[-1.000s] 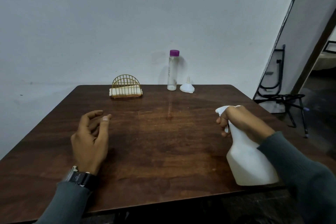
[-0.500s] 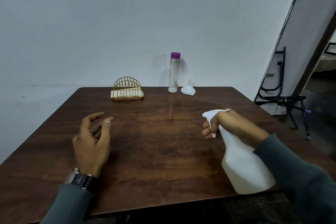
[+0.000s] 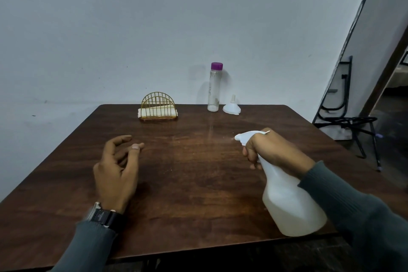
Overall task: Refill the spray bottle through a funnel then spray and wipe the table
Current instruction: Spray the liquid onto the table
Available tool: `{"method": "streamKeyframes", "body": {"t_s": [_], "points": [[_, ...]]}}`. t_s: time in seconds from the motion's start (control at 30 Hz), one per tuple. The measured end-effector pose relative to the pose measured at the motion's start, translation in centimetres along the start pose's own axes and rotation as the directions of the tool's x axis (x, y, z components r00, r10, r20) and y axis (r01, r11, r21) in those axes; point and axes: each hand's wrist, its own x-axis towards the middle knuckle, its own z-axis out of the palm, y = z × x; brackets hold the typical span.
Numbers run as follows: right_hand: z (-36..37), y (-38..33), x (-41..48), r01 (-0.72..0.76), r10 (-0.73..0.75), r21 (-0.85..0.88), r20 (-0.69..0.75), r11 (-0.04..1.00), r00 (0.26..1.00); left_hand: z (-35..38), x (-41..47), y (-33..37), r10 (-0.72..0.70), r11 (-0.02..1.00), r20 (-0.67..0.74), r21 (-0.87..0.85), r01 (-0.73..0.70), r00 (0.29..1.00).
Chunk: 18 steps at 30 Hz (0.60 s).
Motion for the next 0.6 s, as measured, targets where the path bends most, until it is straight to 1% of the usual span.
{"method": "streamKeyframes", "body": {"t_s": [0.1,0.2,0.27,0.3,0.33,0.37,0.43,0.47,0.53,0.6], "points": [[0.1,-0.1,0.3,-0.031,0.031,0.004,-0.014,1.000,0.999,0.0,0.0,-0.1,0.012,1.000,-0.010,0.015,-0.012,1.000],[-0.1,-0.3,0.4,-0.041,0.042,0.076,-0.010,0.996,0.999,0.0,0.0,-0.1,0.011,1.000,-0.010,0.008,-0.011,1.000],[-0.3,-0.4,-0.3,-0.036,0.033,0.159,0.018,0.987,0.999,0.0,0.0,-0.1,0.006,1.000,-0.011,-0.003,-0.006,1.000],[-0.5,-0.4,-0.8,-0.005,0.001,0.177,0.024,0.984,1.000,0.0,0.0,-0.1,0.003,1.000,-0.010,-0.003,-0.003,1.000],[-0.5,-0.4,-1.3,0.055,-0.057,0.151,0.006,0.987,0.998,0.1,0.0,-0.1,0.000,1.000,-0.007,-0.004,0.000,1.000],[-0.5,-0.4,-2.0,0.146,-0.141,0.115,-0.048,0.983,0.989,0.1,0.0,-0.1,-0.003,1.000,-0.007,-0.007,0.003,1.000],[-0.1,-0.5,-3.4,0.318,-0.300,0.122,-0.148,0.940,0.942,0.2,0.0,-0.1,-0.004,1.000,-0.006,-0.009,0.004,1.000],[0.2,-0.4,-3.9,0.378,-0.351,0.139,-0.187,0.915,0.918,0.2,0.0,-0.2,-0.003,1.000,-0.003,-0.009,0.003,1.000],[0.6,0.2,-4.4,0.457,-0.409,0.164,-0.259,0.874,0.875,0.1,0.0,-0.4,-0.001,1.000,-0.003,-0.002,0.001,1.000],[0.9,0.9,-4.5,0.498,-0.431,0.184,-0.308,0.848,0.848,0.0,0.1,-0.6,0.000,1.000,-0.005,0.009,0.000,1.000]]}}
